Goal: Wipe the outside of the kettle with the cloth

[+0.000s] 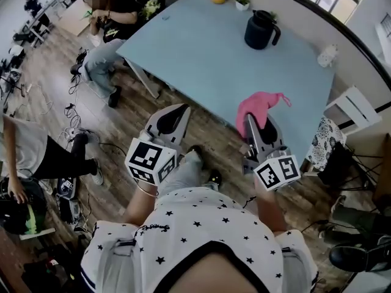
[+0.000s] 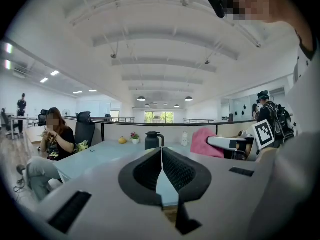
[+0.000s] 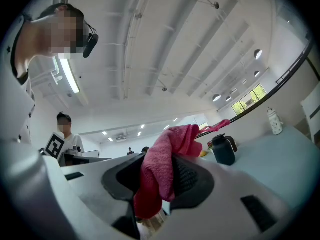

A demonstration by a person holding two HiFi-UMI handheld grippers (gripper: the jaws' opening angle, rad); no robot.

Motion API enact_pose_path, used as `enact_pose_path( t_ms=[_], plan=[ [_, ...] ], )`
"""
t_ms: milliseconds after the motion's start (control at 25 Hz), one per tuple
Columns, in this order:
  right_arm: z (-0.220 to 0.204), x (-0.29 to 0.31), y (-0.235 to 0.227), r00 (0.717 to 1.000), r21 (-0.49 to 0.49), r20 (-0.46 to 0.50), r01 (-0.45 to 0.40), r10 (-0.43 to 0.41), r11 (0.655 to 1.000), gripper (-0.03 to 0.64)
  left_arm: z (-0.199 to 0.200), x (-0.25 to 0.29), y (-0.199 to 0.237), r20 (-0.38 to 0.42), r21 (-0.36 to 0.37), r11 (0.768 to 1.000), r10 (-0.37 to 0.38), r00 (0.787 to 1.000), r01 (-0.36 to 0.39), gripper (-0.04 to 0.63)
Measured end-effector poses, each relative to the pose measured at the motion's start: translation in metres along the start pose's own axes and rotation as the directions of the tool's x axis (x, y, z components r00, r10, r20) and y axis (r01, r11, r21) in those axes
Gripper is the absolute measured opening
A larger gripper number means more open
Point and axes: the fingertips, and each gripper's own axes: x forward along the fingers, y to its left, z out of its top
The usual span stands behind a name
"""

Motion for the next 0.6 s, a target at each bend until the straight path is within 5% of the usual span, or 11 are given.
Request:
enact_pose_path(
  t_ms=[600],
  plan=[
    [0.018, 0.078, -0.066, 0.988, -0.103, -0.001, 0.155, -0.156, 0.983, 0.141, 0.023, 0.124, 0.041, 0.006, 0.078, 0.969, -0.234, 0.972, 0.233, 0.029]
  ],
)
